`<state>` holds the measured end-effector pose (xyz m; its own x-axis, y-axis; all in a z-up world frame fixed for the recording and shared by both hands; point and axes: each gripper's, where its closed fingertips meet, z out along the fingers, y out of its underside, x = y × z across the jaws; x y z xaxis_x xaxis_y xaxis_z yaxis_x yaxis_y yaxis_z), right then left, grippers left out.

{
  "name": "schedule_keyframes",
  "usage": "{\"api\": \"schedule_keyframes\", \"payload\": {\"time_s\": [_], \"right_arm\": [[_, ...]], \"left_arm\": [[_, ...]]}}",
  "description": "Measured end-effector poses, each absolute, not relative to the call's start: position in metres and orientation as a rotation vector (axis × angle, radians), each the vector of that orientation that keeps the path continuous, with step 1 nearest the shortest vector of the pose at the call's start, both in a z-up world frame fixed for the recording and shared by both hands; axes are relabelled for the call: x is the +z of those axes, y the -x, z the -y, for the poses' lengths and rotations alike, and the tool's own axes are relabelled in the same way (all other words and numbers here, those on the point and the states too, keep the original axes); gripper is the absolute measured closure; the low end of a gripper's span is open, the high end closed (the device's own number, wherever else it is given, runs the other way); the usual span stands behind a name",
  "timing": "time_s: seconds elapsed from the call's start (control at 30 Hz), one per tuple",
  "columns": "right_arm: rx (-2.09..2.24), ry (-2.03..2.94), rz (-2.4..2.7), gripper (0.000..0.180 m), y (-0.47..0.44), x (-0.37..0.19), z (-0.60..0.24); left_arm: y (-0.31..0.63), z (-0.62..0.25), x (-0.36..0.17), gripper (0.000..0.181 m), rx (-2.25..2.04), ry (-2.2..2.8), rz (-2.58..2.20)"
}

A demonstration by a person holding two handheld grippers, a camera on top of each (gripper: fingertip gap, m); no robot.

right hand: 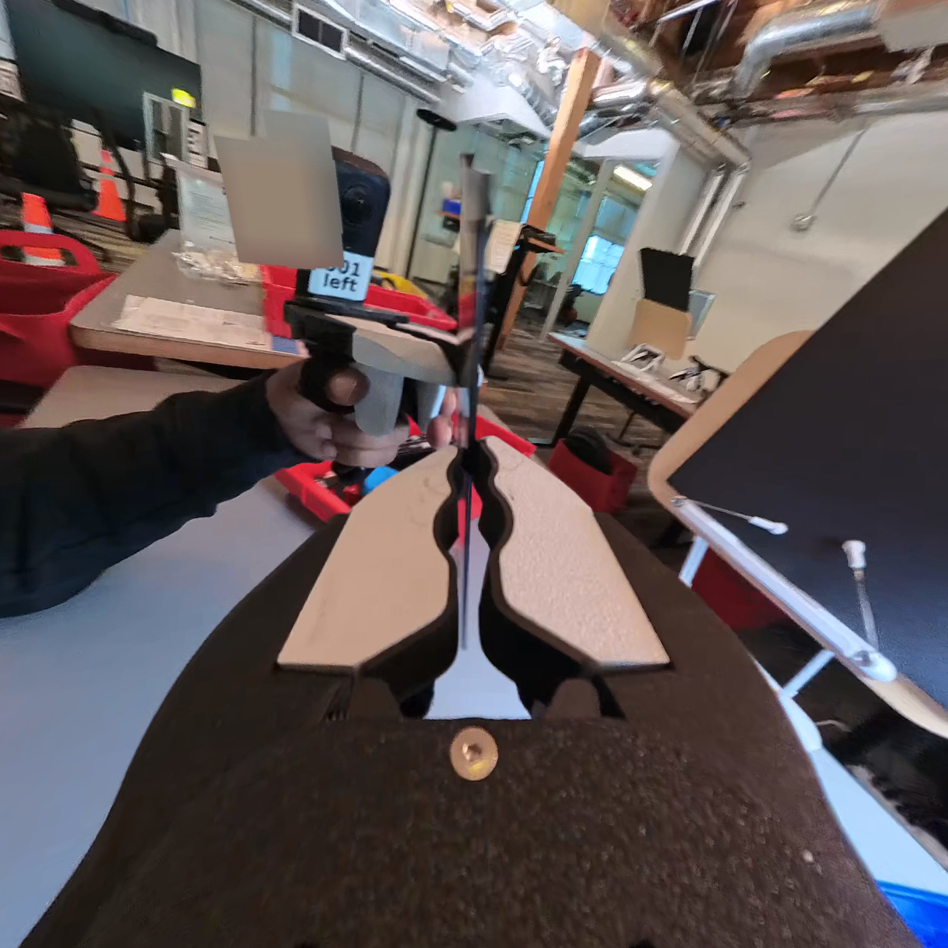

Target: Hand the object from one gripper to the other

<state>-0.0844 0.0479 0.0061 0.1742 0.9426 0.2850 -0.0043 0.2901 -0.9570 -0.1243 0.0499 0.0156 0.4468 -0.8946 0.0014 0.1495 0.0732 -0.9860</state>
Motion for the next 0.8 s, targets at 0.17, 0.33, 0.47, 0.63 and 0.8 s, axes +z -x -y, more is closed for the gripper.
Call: {"api": "schedule_keyframes", "payload": {"time_s": [0.17, 0.33, 0.47, 0.63, 0.8], "right_arm": [[0.496, 0.973, 1.014, 0.178, 0.081, 0.016, -0.072], [0.111, 0.876, 0.892, 0.178, 0.066, 0.021, -0.092], [-0.155, 0.799, 0.866, 0.178, 0.070, 0.012, -0.096], [-0.412, 0.716, 0.850, 0.177, 0.079, 0.001, -0.098], [-0.477, 0.723, 0.890, 0.175, 0.093, -0.015, -0.099]], "left_arm": [[0.131, -0.065, 0.031, 0.157, -0.783, 1.316, -0.543], [0.090, -0.040, 0.046, 0.146, -0.744, 1.279, -0.576], [0.075, -0.051, 0.037, 0.148, -0.600, 1.293, -0.465], [0.099, -0.071, 0.028, 0.169, -0.573, 1.282, -0.295], [0.118, -0.087, 0.016, 0.174, -0.557, 1.298, -0.259]]}}
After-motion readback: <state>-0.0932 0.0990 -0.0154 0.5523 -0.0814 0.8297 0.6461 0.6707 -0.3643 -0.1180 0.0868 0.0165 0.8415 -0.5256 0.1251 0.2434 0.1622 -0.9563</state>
